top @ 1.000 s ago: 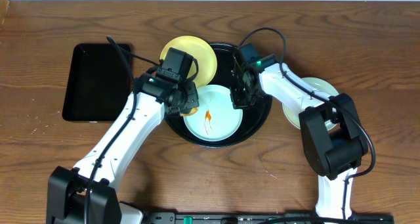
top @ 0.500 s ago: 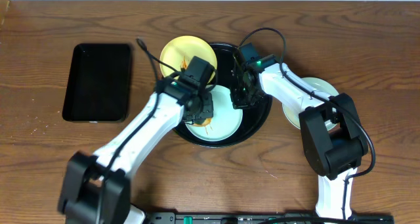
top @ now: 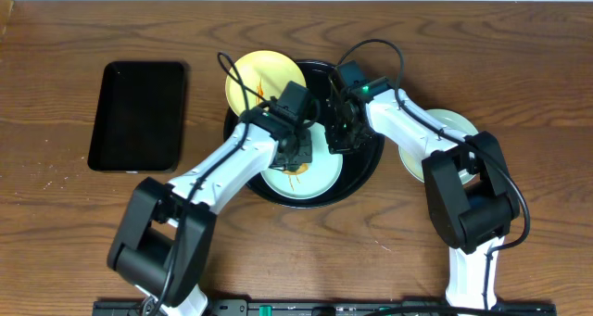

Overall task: Clean dirty plates on tray and stack at the side
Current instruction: 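Scrub the pale blue plate with the sponge in the left gripper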

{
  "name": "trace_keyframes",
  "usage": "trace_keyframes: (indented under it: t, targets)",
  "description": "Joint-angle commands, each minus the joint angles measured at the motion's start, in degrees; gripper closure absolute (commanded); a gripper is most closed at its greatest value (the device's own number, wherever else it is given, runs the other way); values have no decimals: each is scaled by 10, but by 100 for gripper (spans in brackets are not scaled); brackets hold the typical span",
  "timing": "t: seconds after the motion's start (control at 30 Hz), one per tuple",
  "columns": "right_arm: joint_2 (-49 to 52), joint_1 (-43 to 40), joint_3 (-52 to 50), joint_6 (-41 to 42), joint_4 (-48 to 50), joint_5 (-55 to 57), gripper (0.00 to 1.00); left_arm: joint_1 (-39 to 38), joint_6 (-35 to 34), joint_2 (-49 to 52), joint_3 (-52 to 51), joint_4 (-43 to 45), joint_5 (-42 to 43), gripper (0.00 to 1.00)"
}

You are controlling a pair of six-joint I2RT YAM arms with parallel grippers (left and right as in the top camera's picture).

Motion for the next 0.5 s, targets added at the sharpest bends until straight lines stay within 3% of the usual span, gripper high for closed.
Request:
trace_keyframes:
  t: [0.0,0.3,0.47]
  targets:
    - [24,0,-4,6,9,13,99,-17,-3,30,4,3,-31,93]
    - [24,0,-4,6,9,13,99,-28,-90,78,4,-16,-78,92]
    - [24,0,-4,6,9,12,99,-27,-65,72,4,-31,31,92]
